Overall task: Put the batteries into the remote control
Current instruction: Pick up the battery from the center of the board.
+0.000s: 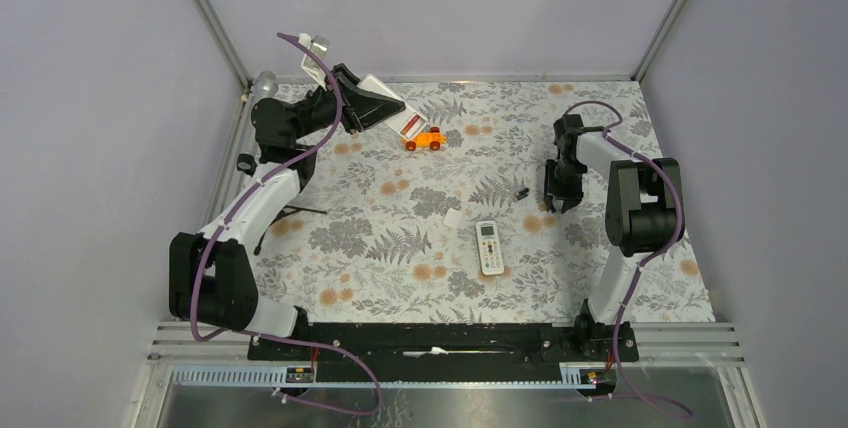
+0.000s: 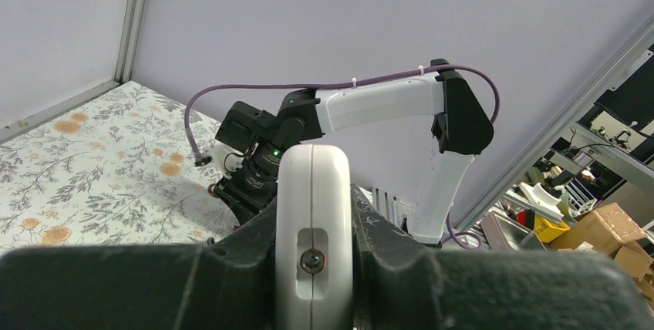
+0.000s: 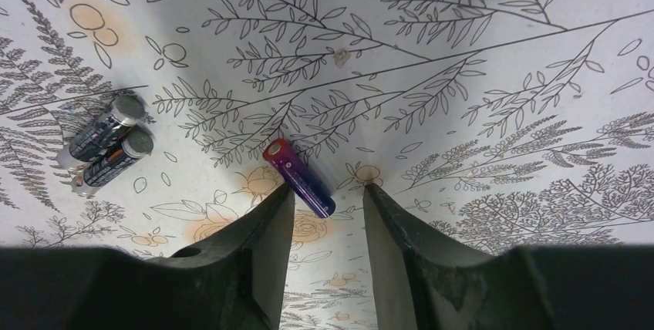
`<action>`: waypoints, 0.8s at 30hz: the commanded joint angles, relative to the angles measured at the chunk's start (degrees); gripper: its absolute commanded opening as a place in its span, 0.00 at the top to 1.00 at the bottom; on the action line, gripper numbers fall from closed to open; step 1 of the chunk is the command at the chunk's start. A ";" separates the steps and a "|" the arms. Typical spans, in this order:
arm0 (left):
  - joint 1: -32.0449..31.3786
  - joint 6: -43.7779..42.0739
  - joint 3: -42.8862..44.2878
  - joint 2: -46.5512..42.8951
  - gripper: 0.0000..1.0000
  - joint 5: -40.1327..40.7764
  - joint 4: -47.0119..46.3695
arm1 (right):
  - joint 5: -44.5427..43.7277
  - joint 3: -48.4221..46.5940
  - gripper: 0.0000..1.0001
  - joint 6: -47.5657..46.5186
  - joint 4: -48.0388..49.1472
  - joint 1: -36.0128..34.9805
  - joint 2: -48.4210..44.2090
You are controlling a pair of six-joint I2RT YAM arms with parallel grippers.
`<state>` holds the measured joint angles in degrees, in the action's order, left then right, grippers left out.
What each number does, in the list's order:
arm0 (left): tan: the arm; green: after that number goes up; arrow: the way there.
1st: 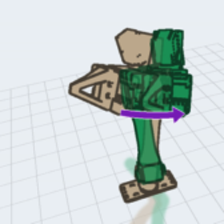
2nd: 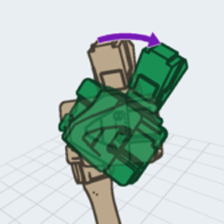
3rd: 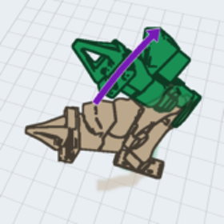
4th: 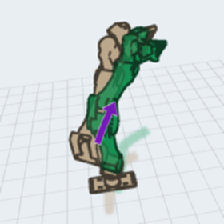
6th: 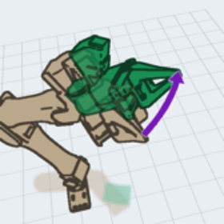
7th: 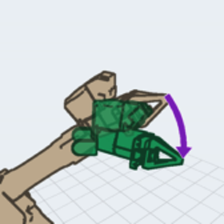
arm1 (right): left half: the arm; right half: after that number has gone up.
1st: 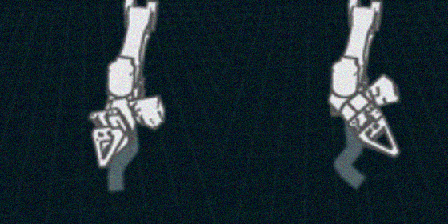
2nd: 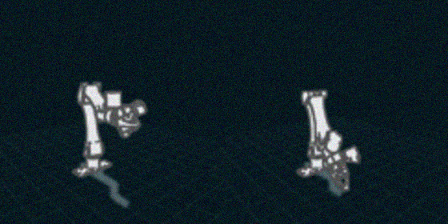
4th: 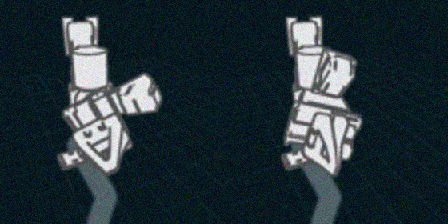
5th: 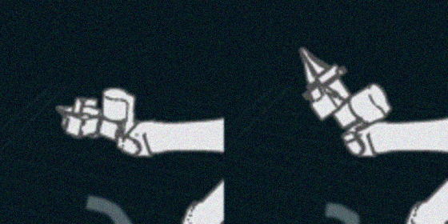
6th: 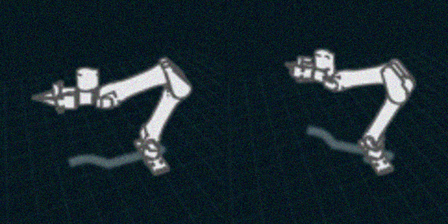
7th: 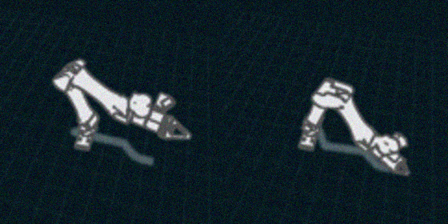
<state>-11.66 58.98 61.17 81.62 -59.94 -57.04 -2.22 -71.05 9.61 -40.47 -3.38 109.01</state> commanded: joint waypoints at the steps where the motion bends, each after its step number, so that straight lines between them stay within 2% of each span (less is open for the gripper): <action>1: 0.32 0.41 2.61 -0.24 1.00 1.51 -3.34 | -2.18 -0.50 0.55 -2.72 3.21 -0.08 1.33; 9: 0.40 1.72 3.07 0.98 1.00 1.57 -4.82 | -1.91 0.70 0.55 -1.69 6.95 -1.95 0.83; 13: 0.41 1.75 3.09 1.08 1.00 1.72 -5.03 | -0.71 1.12 0.63 -0.90 8.33 -2.16 0.71; 18: 0.41 1.76 3.14 0.99 1.00 2.02 -5.11 | -0.90 1.40 0.76 0.89 7.27 -2.12 2.04; 24: 0.41 1.63 2.65 0.64 1.00 1.86 -4.84 | -1.34 3.57 0.87 1.88 8.53 -2.16 0.22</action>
<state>-11.66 60.47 61.80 82.98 -59.51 -58.48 -4.14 -70.59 9.47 -35.29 -4.97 108.68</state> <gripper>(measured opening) 0.221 0.207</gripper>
